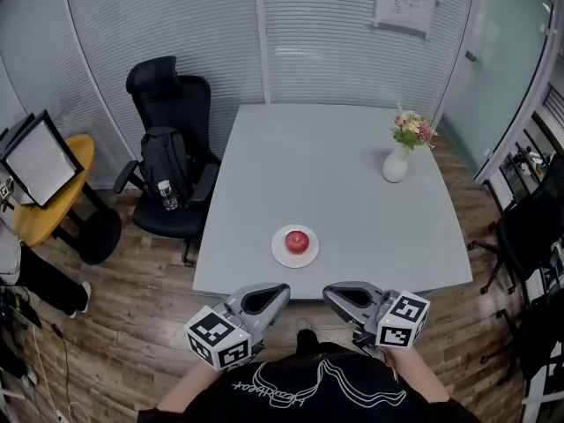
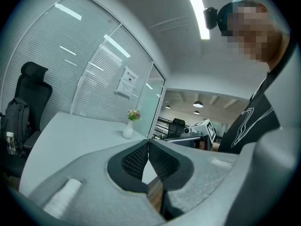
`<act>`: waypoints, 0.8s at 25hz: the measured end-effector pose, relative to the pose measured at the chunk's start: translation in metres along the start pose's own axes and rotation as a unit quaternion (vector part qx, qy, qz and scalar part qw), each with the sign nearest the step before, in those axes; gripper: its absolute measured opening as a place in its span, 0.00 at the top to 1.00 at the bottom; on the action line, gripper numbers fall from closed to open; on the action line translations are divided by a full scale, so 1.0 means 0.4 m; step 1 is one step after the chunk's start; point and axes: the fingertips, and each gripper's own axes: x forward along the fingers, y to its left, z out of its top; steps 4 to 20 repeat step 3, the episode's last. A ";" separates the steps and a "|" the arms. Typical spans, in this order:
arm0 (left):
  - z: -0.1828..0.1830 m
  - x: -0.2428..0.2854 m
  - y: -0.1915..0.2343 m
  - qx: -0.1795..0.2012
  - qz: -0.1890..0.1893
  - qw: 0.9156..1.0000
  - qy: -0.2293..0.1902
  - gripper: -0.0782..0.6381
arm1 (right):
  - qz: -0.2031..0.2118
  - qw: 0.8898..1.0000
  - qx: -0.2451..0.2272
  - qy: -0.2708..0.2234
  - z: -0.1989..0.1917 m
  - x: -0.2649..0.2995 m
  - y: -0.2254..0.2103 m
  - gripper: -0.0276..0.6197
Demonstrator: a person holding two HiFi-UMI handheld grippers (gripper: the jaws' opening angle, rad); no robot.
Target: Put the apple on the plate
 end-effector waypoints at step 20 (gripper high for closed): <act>-0.012 0.003 -0.020 -0.002 -0.001 1.000 0.003 0.87 | -0.001 1.000 0.002 0.003 -0.013 -0.014 0.008 0.95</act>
